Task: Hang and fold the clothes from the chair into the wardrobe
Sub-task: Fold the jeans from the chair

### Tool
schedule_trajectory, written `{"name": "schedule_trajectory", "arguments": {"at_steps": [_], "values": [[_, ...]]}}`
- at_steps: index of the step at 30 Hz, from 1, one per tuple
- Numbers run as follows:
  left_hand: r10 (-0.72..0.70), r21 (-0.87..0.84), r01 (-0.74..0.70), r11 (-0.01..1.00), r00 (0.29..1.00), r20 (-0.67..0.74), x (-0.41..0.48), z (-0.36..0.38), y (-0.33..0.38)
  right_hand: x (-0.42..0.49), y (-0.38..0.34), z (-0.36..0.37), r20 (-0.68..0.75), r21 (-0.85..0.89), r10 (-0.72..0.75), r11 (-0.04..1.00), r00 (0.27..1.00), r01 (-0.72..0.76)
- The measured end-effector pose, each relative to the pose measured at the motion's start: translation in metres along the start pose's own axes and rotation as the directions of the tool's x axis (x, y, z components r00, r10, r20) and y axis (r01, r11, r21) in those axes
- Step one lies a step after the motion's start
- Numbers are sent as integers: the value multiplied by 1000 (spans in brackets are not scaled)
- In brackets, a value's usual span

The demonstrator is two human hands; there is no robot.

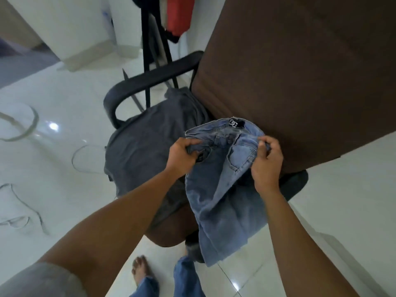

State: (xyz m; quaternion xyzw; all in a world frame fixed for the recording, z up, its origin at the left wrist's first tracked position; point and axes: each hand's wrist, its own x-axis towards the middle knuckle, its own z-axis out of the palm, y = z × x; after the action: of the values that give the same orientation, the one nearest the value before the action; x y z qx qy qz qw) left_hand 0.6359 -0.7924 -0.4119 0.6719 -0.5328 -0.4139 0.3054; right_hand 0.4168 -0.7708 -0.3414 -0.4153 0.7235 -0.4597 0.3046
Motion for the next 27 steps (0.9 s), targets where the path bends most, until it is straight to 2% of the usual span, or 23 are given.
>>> {"name": "schedule_trajectory", "arguments": {"at_steps": [4, 8, 10, 14, 19, 21, 27], "values": [[228, -3, -228, 974, 974, -4, 4, -63, 92, -3, -77, -53, 10, 71, -56, 996, 998, 55], [440, 63, -449, 891, 890, 120, -9, -115, 172, -21, -150, -105, 5, -10, -213, 977, 977, 213], [509, 51, -521, 852, 848, 151, -25, -135, 199, -40, -183, -129, -62, -49, -260, 965, 964, 257], [621, -43, -621, 782, 773, 128, -66, -173, 254, -95, -246, -173, -211, -129, -343, 938, 915, 322], [801, -153, -787, 598, 588, 110, -113, -230, 336, -163, -331, -216, -349, -282, -476, 875, 807, 394], [840, -164, -825, 541, 536, 77, -129, -257, 372, -186, -363, -239, -400, -338, -521, 849, 754, 407], [871, -211, -861, 464, 486, -69, -180, -340, 458, -249, -442, -318, -491, -451, -573, 811, 656, 372]]}}
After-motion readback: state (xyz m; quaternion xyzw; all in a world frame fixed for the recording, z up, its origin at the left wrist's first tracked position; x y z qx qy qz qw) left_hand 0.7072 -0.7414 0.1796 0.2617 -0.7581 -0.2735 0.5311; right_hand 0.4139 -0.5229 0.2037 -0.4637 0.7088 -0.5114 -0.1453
